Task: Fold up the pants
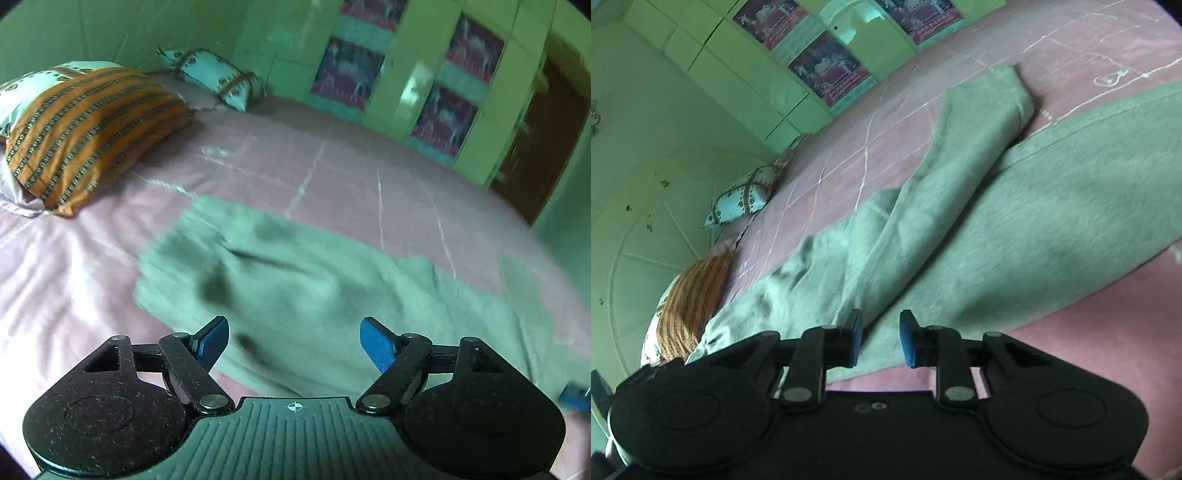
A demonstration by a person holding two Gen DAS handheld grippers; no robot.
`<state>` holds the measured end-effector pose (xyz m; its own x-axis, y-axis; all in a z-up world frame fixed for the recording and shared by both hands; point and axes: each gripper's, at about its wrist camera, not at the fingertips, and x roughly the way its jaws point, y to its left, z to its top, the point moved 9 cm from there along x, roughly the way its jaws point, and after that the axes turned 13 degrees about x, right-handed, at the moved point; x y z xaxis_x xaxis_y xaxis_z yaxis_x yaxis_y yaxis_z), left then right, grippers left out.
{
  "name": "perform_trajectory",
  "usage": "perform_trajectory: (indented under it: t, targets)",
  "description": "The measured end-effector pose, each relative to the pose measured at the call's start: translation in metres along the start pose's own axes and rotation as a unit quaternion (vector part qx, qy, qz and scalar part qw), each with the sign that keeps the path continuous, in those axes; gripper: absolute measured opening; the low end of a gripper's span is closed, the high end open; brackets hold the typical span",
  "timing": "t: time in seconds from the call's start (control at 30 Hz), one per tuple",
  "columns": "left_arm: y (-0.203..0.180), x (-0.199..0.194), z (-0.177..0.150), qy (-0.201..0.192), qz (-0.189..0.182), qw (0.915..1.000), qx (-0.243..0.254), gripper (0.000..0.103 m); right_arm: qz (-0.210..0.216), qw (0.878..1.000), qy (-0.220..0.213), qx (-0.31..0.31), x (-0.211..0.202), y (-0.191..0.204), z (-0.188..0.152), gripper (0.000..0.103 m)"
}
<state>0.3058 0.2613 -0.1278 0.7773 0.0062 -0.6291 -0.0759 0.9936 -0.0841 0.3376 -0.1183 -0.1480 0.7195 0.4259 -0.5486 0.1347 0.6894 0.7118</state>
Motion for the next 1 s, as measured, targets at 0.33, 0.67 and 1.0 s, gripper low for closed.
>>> perform_trajectory:
  t: [0.33, 0.67, 1.0]
  targets:
    - [-0.079, 0.032, -0.037, 0.078, 0.035, 0.9896, 0.115, 0.088, -0.066, 0.995, 0.001, -0.079, 0.052, 0.041, 0.033, 0.023]
    - [-0.079, 0.032, -0.038, 0.068, 0.022, 0.991, 0.113, 0.093, -0.216, 0.963, 0.02, -0.163, 0.114, 0.037, 0.03, 0.0]
    - [-0.079, 0.031, -0.04, 0.056, 0.018, 0.992, 0.112, 0.093, -0.154, 0.986, -0.012, -0.067, -0.003, -0.014, 0.008, 0.0]
